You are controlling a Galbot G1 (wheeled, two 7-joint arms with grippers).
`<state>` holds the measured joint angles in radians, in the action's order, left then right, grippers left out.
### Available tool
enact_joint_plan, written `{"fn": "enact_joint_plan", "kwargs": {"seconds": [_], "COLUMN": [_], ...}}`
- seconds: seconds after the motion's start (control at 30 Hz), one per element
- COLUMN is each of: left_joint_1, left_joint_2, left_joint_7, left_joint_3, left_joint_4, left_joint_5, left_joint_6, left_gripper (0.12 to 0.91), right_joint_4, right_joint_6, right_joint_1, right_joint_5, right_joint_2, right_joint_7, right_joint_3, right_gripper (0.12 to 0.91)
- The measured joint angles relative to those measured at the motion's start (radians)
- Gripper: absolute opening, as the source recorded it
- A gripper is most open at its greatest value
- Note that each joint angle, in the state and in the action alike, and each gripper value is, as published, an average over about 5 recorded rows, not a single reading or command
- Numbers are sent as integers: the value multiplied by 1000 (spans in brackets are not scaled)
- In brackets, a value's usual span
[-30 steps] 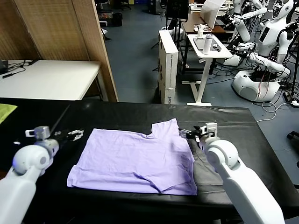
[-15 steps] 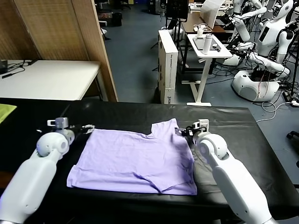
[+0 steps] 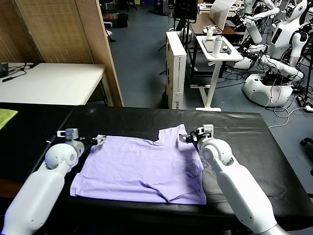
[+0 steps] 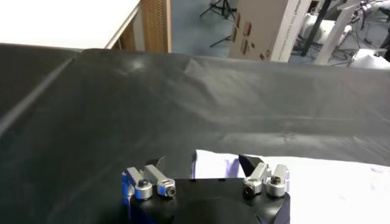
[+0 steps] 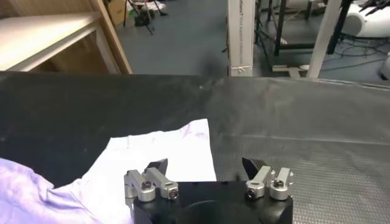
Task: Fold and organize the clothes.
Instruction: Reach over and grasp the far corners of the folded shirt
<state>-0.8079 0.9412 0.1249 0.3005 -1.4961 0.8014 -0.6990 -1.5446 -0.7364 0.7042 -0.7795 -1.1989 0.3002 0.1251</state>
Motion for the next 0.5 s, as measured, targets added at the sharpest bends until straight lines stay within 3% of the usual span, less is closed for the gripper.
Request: {"fn": "enact_joint_plan", "kwargs": {"seconds": [0.2, 0.5], "left_joint_1": [-3, 9], "left_joint_2": [0, 0], "left_joint_7": [0, -1], "left_joint_3": [0, -2], "left_joint_4": [1, 12], "left_joint_5": [-1, 5], "left_joint_6": [2, 2], "left_gripper": [840, 804], "right_joint_4": [14, 34], "right_joint_6": [0, 0], "right_joint_1": [-4, -19], "right_joint_5": [7, 14], "right_joint_2": [-10, -23], "right_joint_7": [-10, -15], "right_joint_3": [2, 2], "right_gripper": [773, 758]}}
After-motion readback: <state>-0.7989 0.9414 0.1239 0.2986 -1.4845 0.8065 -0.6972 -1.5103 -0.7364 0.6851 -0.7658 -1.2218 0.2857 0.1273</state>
